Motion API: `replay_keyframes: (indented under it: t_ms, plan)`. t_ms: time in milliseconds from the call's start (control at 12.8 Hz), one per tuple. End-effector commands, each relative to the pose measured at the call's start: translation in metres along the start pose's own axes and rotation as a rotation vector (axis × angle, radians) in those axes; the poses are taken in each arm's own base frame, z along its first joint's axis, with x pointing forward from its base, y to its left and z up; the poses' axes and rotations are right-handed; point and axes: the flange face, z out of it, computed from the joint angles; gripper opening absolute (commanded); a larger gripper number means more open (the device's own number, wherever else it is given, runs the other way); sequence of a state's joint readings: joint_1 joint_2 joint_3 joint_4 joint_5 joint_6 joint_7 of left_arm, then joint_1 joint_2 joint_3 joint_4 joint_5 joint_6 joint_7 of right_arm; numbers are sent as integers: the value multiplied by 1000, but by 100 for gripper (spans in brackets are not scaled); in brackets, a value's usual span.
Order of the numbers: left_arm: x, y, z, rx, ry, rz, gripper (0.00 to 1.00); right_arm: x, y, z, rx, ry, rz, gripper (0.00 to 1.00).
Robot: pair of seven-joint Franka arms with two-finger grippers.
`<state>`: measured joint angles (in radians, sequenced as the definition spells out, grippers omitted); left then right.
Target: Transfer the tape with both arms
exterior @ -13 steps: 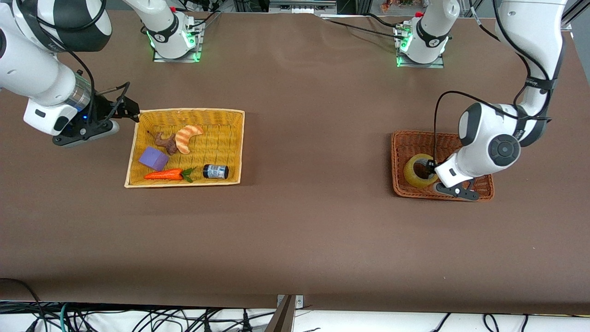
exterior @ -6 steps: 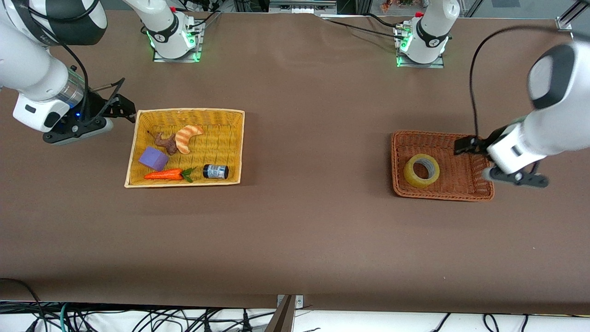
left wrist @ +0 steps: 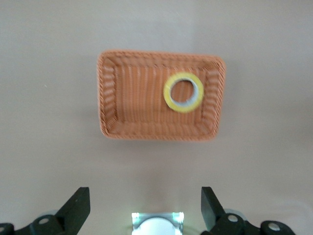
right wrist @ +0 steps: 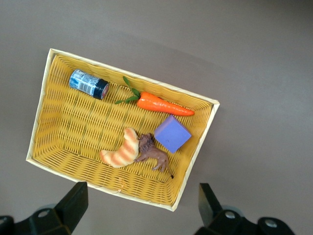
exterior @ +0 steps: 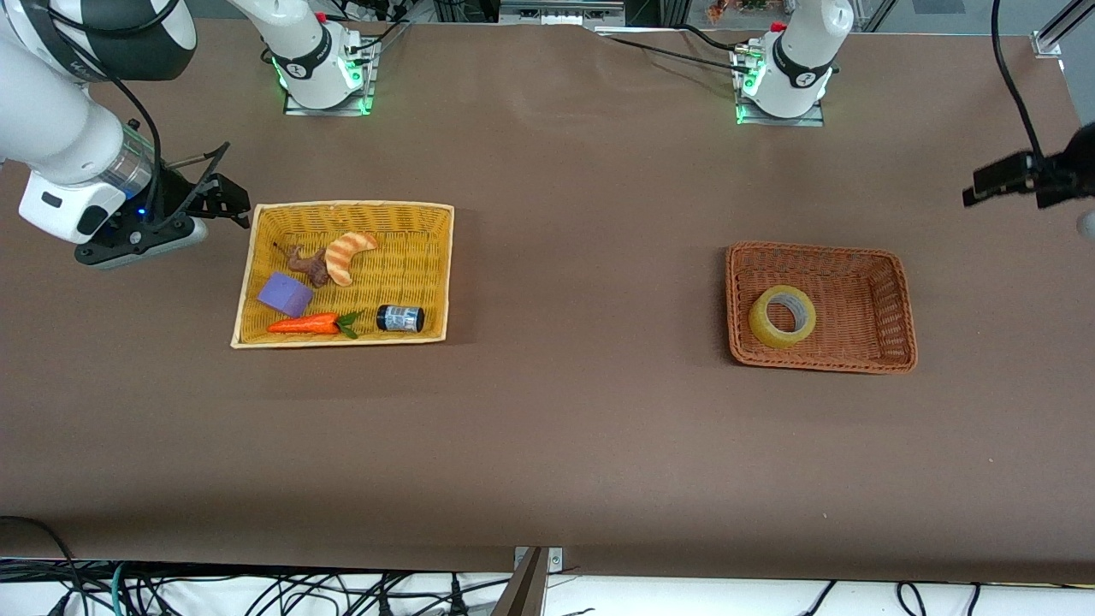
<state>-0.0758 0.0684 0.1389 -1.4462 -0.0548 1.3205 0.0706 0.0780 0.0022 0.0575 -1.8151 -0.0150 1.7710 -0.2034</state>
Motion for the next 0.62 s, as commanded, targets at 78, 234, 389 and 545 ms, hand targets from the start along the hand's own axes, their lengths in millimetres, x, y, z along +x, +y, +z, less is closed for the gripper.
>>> replay_keyframes:
  t_ms: [78,234,389,545]
  plan:
    - [-1,50,29,0,-37,82,100,-3,-1,-9,-6,13,9,100]
    - [2,55,30,1,-30,91,100,-3,-2,-7,-5,10,8,100]
    - [5,55,30,-4,-21,92,100,-3,-1,-6,-4,9,7,100]
    - [7,57,28,-6,-10,94,100,-3,-1,-6,-4,9,9,100]
